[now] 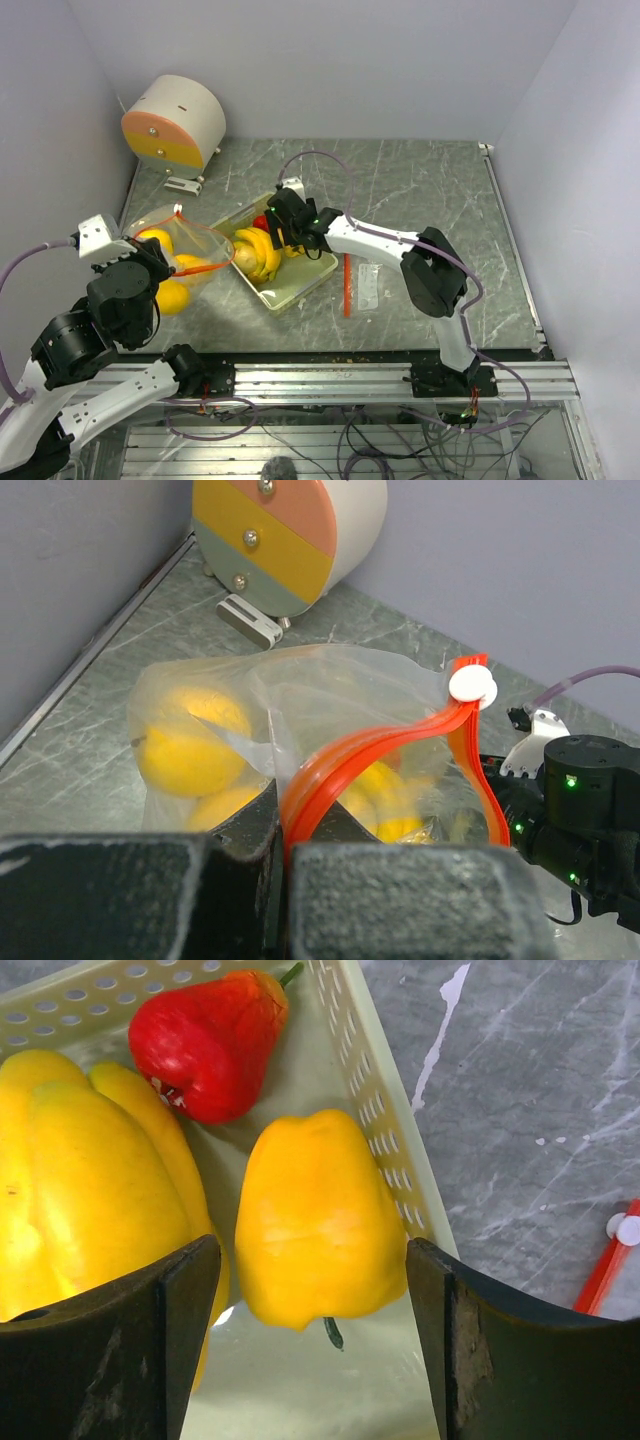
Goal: Place the food in the zip-top bag and seal the zipper
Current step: Pick up the fake fruit from the bin.
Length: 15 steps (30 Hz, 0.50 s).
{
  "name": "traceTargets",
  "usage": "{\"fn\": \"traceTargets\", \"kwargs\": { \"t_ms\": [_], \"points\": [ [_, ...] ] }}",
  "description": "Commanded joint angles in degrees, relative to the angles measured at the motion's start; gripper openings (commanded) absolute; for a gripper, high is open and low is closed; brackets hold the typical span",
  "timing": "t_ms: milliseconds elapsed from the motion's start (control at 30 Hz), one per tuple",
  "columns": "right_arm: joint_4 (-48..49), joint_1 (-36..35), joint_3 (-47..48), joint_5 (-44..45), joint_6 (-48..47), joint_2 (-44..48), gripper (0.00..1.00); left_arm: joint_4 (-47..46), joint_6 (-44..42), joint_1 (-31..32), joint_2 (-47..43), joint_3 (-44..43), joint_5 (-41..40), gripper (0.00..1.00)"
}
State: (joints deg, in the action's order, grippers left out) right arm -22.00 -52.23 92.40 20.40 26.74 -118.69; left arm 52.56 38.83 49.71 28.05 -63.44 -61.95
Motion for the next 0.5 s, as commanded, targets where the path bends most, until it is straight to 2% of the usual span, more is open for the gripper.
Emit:
{"fn": "traceTargets", "kwargs": {
  "t_ms": [0,233,467],
  "points": [
    [-2.36,-0.02,1.86,0.79,-0.05,-2.76,0.79,-1.54,-1.74,0.15,-0.08,-0.72,-1.51,0.07],
    [-3.89,-0.12,2.99,0.1,-0.33,-6.98,0.86,-1.24,-1.12,0.21,0.32,-0.79,-0.96,0.07],
    [-3.44,-0.1,2.61,-0.18,-0.5,-7.18,0.83,-0.85,-0.55,0.19,0.33,-1.0,-1.02,0.07]
  ]
}}
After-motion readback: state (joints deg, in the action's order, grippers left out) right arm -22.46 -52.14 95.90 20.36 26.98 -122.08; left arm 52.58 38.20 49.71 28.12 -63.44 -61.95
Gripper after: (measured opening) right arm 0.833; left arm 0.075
